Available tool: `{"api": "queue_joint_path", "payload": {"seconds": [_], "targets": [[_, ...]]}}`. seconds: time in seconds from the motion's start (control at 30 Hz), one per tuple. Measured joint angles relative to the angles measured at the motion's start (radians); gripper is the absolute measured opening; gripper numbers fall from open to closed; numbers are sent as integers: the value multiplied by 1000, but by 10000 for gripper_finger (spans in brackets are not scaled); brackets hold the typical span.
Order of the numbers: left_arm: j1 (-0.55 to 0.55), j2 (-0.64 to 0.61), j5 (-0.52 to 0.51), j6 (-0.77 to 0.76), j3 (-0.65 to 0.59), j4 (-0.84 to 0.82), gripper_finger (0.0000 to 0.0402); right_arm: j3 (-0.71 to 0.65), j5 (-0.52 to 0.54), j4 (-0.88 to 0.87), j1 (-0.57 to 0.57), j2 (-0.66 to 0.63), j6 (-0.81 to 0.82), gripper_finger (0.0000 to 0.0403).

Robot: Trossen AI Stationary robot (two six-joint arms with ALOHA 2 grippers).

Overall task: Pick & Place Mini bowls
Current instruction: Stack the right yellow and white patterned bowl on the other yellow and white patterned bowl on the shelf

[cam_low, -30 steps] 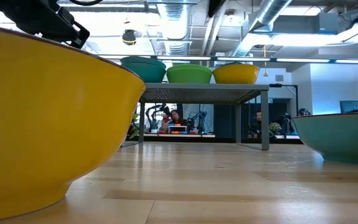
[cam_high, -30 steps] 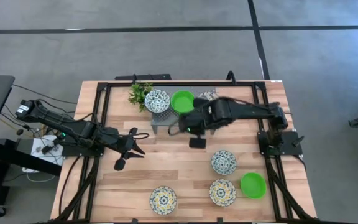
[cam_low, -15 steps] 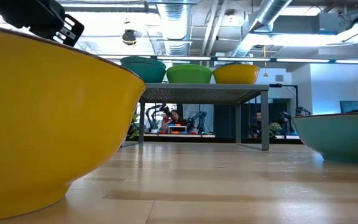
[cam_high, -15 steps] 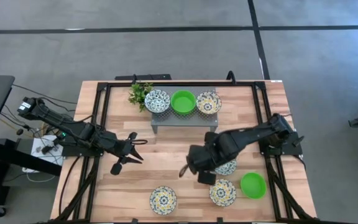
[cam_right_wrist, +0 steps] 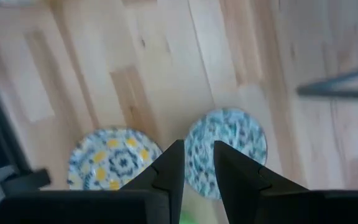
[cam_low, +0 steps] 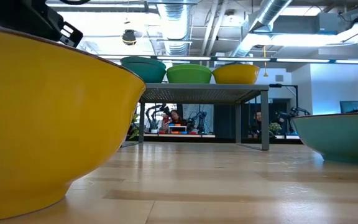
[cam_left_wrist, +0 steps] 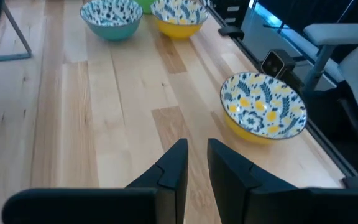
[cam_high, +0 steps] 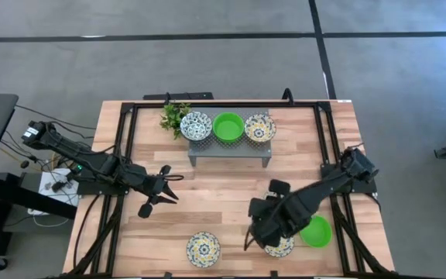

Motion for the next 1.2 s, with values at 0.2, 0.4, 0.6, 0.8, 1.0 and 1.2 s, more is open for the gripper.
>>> {"api": "queue_joint_path", "payload": {"seconds": [0.2,0.4,0.6,0.8,1.0,1.2], "targets": [[0,0,0,2,-4,39,63,-192,-142,199,34,-45,42,82],[0,0,0,3,-4,82,63,-392,-233,391,42,-134,104,72],[0,0,0,3,-4,90,63,-595,-258,472,93,-291,435,67],[0,0,0,3,-4,90,63,-837,-259,668,165,-419,774,67],[0,0,0,3,-4,96,63,-952,-262,734,177,-451,886,67],[0,0,0,3,-4,112,63,-963,-266,780,135,-435,861,67]]}}
